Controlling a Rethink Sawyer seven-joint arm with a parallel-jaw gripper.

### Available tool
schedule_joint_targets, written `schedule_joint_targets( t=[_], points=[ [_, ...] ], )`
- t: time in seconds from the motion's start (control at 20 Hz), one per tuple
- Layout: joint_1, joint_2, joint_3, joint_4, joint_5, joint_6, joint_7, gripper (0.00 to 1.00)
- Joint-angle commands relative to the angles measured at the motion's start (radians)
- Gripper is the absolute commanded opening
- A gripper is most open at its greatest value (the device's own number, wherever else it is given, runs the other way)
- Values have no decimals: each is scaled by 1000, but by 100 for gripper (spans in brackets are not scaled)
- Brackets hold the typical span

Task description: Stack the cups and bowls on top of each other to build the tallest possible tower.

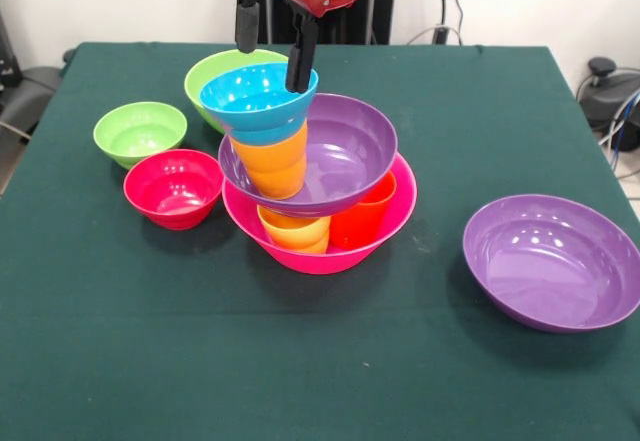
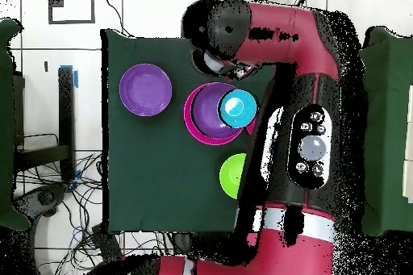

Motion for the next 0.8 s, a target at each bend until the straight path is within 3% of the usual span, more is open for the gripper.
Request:
schedule_joint_targets(
  t=[0.05, 0.4, 0.8],
  points=[
    [-4, -75, 56, 117, -2, 3, -130, 100],
    [17, -168, 49, 298, 28, -75, -95, 100],
    [-4, -146, 51, 270, -13, -108, -97, 100]
  ],
)
